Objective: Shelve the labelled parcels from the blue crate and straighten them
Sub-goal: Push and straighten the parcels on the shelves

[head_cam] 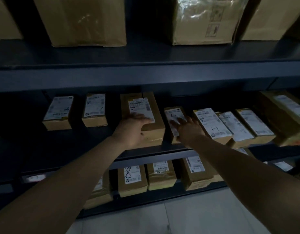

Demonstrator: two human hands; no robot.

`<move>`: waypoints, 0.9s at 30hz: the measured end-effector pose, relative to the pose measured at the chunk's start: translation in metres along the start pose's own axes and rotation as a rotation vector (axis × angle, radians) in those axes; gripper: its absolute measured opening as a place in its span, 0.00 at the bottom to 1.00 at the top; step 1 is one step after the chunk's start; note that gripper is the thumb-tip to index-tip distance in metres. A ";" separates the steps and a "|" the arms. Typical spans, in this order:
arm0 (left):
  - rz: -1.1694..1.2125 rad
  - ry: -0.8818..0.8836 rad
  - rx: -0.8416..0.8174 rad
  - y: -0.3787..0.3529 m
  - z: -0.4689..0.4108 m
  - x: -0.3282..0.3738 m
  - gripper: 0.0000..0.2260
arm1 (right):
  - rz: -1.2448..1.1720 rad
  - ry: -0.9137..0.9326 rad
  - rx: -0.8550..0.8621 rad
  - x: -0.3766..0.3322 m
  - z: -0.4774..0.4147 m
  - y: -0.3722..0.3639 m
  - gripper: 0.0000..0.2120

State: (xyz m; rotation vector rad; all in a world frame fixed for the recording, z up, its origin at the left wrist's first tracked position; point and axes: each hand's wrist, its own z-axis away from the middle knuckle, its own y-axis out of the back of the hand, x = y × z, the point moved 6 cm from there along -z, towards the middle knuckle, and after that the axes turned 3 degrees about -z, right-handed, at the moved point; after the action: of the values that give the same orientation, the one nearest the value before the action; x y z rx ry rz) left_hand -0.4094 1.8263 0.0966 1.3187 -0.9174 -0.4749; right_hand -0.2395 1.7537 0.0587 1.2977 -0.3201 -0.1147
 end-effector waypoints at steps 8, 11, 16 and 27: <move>-0.002 0.087 0.058 0.005 -0.046 -0.033 0.26 | -0.057 0.083 0.028 0.007 -0.082 0.016 0.37; 0.068 0.141 0.049 0.007 -0.058 -0.042 0.26 | -0.029 0.108 0.031 0.010 -0.104 0.020 0.39; 0.152 0.193 0.007 0.005 -0.066 -0.050 0.27 | 0.011 0.124 0.079 0.012 -0.128 0.023 0.39; -0.119 0.176 0.164 0.008 -0.045 0.005 0.26 | -0.032 0.149 0.269 0.027 -0.064 0.042 0.28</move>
State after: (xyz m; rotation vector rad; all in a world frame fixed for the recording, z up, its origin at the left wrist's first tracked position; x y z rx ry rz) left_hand -0.3730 1.8519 0.1062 1.5450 -0.7464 -0.3733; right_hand -0.1989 1.8175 0.0885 1.5686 -0.1910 -0.0010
